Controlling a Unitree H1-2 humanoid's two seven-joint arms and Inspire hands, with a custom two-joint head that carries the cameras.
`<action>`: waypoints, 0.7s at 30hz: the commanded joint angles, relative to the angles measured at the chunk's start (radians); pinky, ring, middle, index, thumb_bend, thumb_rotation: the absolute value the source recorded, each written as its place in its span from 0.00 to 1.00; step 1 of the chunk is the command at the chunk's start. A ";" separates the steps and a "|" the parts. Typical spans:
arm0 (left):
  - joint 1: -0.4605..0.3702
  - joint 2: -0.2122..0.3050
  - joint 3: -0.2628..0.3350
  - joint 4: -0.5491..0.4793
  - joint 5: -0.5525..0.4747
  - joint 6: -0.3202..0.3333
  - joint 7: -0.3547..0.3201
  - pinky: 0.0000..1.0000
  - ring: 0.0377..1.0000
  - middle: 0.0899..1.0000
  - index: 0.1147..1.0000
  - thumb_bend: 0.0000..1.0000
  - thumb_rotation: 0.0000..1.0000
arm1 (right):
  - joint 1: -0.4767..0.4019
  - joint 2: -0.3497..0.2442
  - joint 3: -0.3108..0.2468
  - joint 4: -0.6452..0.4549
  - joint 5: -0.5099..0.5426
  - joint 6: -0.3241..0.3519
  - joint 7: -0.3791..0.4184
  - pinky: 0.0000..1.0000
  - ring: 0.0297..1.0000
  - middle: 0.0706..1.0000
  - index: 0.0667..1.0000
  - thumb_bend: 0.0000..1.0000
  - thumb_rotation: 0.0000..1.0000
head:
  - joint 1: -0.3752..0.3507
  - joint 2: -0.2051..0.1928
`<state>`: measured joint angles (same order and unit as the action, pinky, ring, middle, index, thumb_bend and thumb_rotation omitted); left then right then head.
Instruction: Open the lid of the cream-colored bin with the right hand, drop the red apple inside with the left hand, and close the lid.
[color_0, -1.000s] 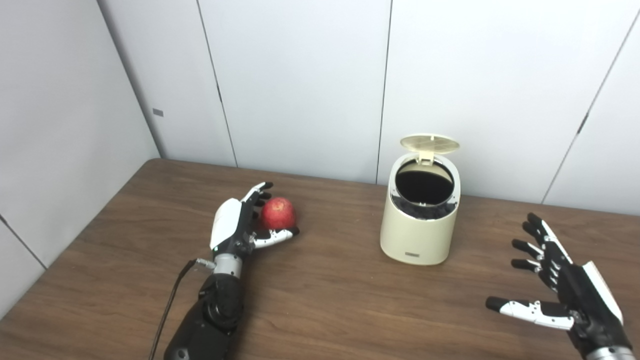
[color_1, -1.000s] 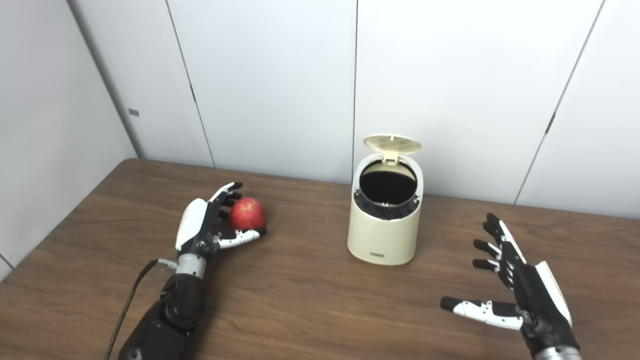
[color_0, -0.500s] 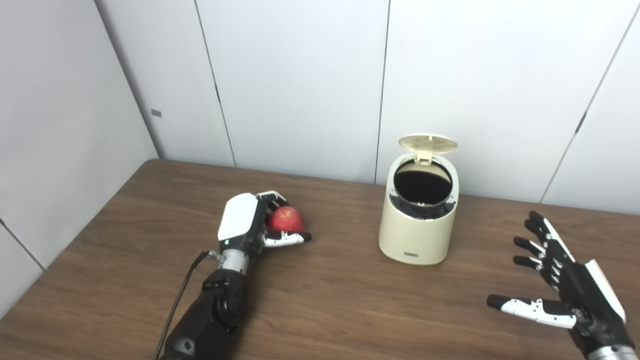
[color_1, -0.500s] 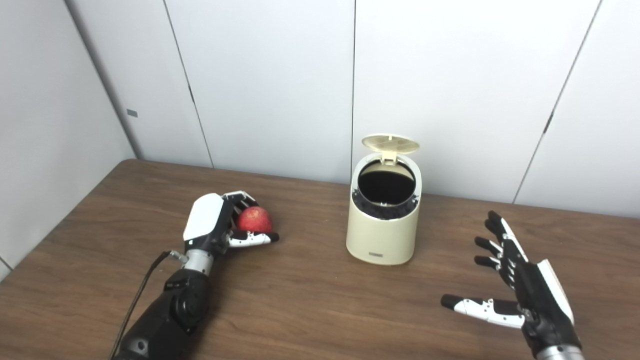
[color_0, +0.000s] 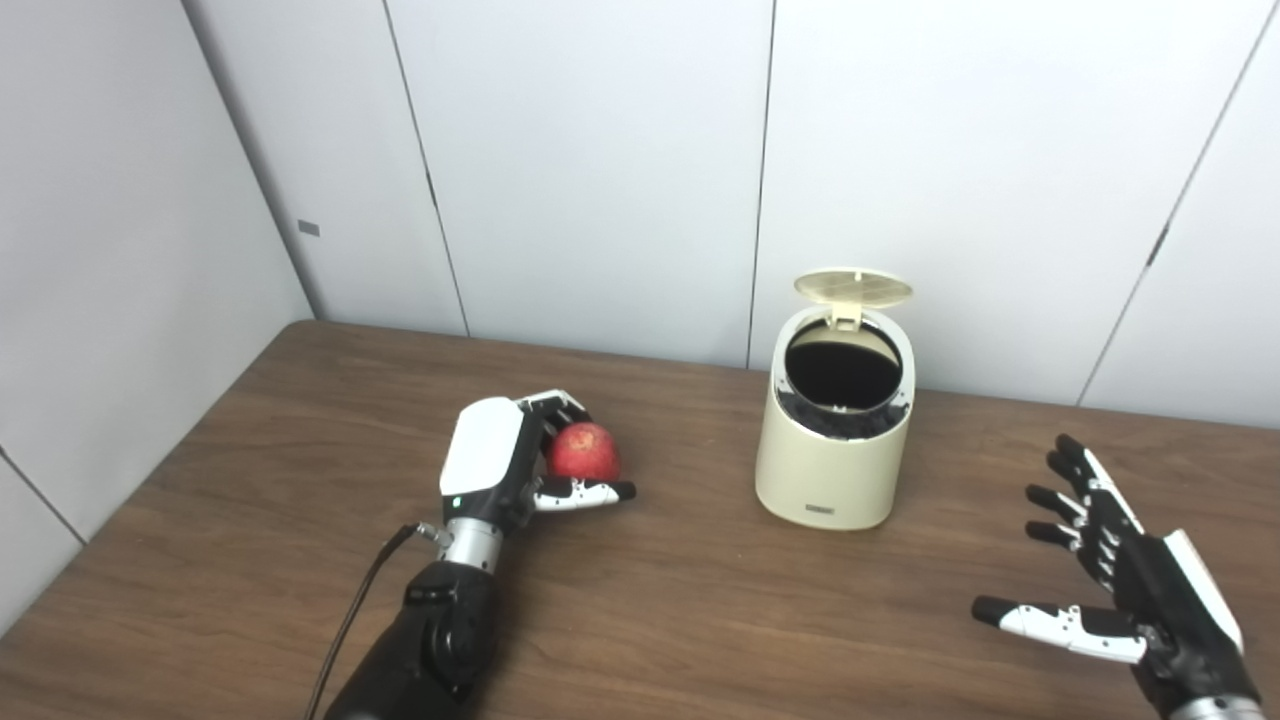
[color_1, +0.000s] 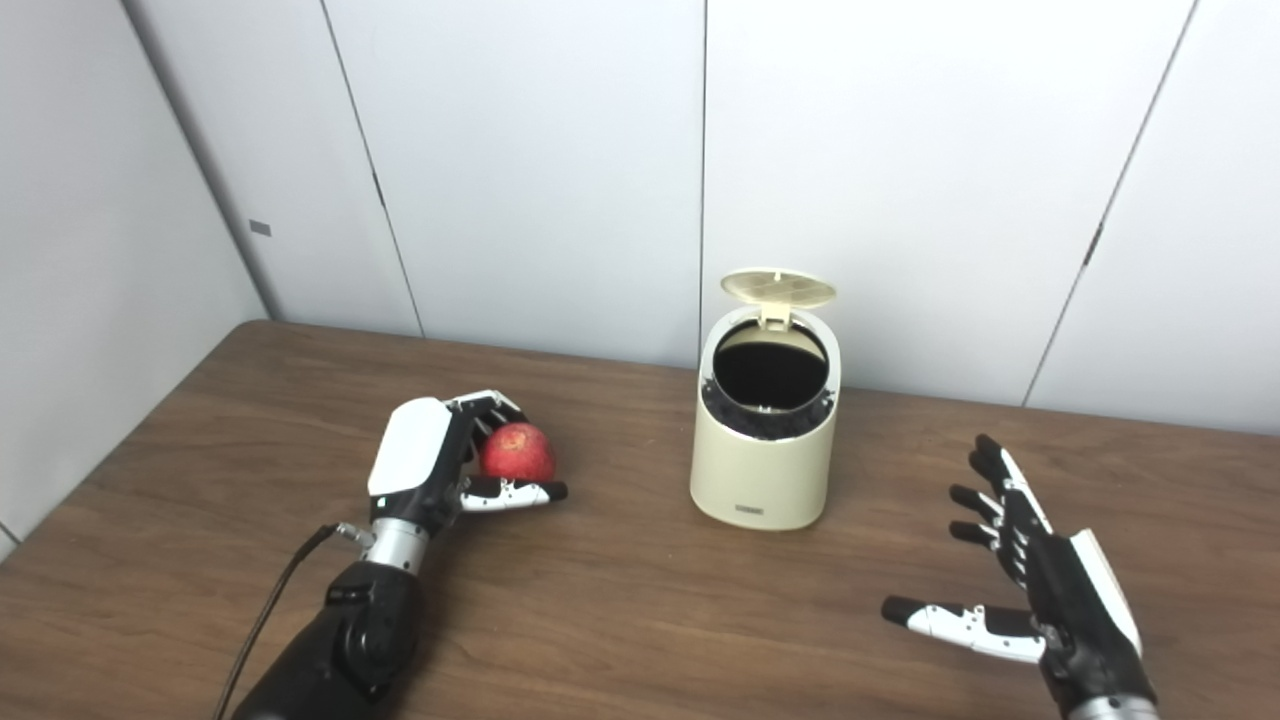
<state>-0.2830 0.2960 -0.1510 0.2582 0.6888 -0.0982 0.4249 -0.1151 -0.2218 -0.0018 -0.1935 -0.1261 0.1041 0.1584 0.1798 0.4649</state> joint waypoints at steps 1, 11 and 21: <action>-0.042 0.003 0.010 -0.124 0.008 -0.015 0.000 0.30 0.35 0.38 0.46 0.52 0.00 | -0.029 -0.005 0.002 0.021 -0.002 -0.084 -0.018 0.78 0.87 0.97 0.97 0.72 0.06 | -0.014 -0.004; -0.110 -0.054 -0.004 -0.321 0.049 -0.011 -0.072 0.29 0.34 0.38 0.45 0.52 0.00 | -0.039 0.010 0.022 0.094 -0.048 -0.133 -0.042 0.74 0.85 0.95 0.95 0.76 0.18 | -0.081 -0.027; -0.237 -0.132 -0.041 -0.268 0.060 -0.039 -0.087 0.28 0.34 0.40 0.44 0.52 0.00 | -0.046 0.020 0.034 0.135 -0.067 -0.152 -0.060 0.75 0.84 0.95 0.96 0.78 0.21 | -0.123 -0.048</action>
<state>-0.4675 0.1719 -0.1863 -0.0181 0.7399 -0.1173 0.3339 -0.1269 -0.2025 0.0352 -0.0466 -0.1894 -0.0002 0.1203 0.0553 0.4157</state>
